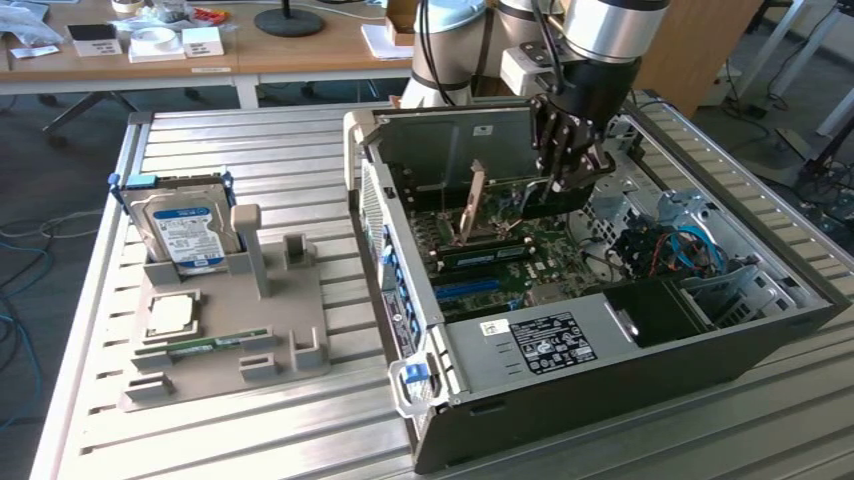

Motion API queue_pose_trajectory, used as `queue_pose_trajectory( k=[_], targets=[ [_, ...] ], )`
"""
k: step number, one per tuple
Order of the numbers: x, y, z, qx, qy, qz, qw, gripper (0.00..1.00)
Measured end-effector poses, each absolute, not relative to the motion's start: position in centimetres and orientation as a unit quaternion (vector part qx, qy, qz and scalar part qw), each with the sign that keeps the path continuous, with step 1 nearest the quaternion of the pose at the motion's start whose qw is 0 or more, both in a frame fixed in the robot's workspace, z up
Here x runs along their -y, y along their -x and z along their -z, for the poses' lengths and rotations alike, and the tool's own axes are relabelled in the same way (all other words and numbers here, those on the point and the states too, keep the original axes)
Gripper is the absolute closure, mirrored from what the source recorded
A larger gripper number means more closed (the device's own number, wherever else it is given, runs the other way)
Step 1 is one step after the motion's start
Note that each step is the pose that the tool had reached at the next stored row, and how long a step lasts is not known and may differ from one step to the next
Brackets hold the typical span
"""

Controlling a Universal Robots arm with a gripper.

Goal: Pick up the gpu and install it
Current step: 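Insert the gpu into the slot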

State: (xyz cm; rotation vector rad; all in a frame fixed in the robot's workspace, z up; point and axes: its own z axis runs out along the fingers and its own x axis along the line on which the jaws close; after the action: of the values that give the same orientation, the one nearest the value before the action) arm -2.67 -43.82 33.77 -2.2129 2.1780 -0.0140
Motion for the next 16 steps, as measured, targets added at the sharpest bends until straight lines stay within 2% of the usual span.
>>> queue_pose_trajectory(
  k=[16],
  targets=[
    [43.82,2.78,-33.11,-0.701,0.713,0.005,0.018,0.73]
  ],
)
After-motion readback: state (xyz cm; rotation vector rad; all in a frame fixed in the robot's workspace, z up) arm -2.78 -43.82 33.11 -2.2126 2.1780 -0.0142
